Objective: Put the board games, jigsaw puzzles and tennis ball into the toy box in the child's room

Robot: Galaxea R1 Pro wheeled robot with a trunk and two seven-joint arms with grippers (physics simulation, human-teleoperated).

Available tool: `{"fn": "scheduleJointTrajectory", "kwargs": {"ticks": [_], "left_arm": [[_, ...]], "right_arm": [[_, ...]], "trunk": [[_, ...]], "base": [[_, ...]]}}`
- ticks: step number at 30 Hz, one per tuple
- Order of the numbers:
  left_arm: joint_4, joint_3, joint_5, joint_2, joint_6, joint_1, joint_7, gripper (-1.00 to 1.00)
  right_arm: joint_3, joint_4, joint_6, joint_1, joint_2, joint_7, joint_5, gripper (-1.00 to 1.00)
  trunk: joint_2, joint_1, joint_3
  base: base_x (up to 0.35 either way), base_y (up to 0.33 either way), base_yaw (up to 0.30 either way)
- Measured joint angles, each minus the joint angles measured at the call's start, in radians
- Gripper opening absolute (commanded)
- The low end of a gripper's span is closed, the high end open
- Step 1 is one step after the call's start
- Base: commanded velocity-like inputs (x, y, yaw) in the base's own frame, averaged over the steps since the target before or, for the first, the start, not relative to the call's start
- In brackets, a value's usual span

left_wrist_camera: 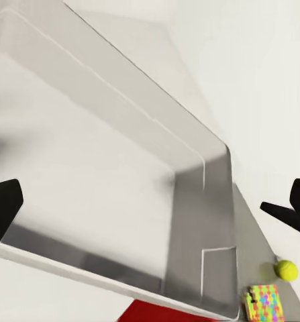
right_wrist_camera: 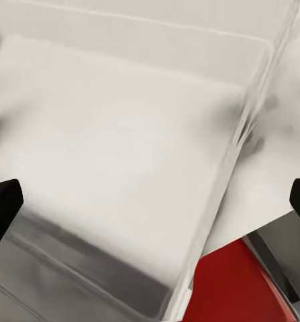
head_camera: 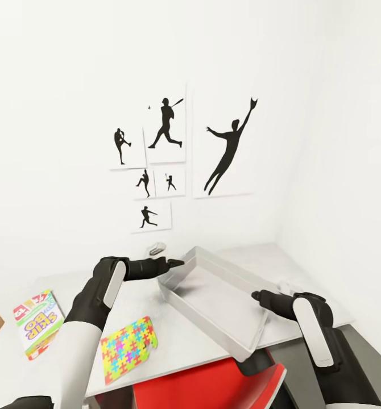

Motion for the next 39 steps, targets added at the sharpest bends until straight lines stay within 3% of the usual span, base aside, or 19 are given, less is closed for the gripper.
{"fn": "scheduleJointTrajectory", "kwargs": {"ticks": [5, 8, 18, 20, 23, 27, 33, 36, 39], "left_arm": [[-0.004, 0.001, -0.001, 0.038, 0.004, 0.001, -0.102, 1.0], [-0.004, 0.001, -0.001, 0.056, 0.004, 0.004, -0.13, 1.0], [-0.001, 0.008, -0.007, 0.094, 0.0, 0.03, -0.222, 1.0], [0.0, 0.01, -0.008, 0.112, -0.001, 0.038, -0.242, 1.0], [0.0, 0.013, -0.006, 0.162, -0.004, 0.053, -0.276, 1.0], [0.002, 0.016, -0.005, 0.25, -0.007, 0.087, -0.34, 1.0], [0.004, 0.033, -0.005, 0.379, -0.013, 0.13, -0.511, 1.0], [0.005, 0.047, -0.007, 0.425, -0.022, 0.143, -0.609, 1.0], [0.006, 0.06, -0.01, 0.453, -0.035, 0.151, -0.69, 1.0]], "right_arm": [[-0.001, 0.0, 0.0, 0.0, -0.005, 0.081, 0.001, 1.0], [-0.007, 0.0, 0.001, 0.0, -0.007, 0.108, 0.002, 1.0], [-0.04, -0.052, 0.007, 0.0, -0.01, 0.134, 0.001, 1.0], [-0.055, -0.057, 0.008, 0.0, -0.011, 0.135, 0.002, 1.0], [-0.083, -0.063, 0.012, -0.001, -0.011, 0.137, 0.001, 1.0], [-0.115, -0.071, 0.024, -0.001, -0.011, 0.139, 0.0, 1.0], [-0.134, -0.078, 0.033, -0.001, -0.01, 0.178, -0.001, 1.0], [-0.138, -0.079, 0.035, -0.001, -0.009, 0.224, -0.001, 1.0], [-0.14, -0.079, 0.033, -0.001, -0.009, 0.282, -0.001, 1.0]], "trunk": [[0.0, 0.0, 0.008], [0.0, 0.0, 0.013], [-0.001, 0.0, 0.027], [-0.001, 0.0, 0.03], [-0.001, 0.0, 0.034], [-0.002, 0.0, 0.04], [-0.002, 0.0, 0.05], [-0.002, 0.0, 0.055], [-0.002, 0.0, 0.059]], "base": [[0.0, 0.0, -0.039], [0.0, 0.0, -0.013], [0.0, 0.0, -0.004], [0.0, 0.0, 0.0], [0.0, 0.0, 0.0], [0.0, 0.0, 0.0], [0.0, 0.0, 0.0], [-0.002, 0.0, 0.0], [-0.034, 0.009, 0.0]]}}
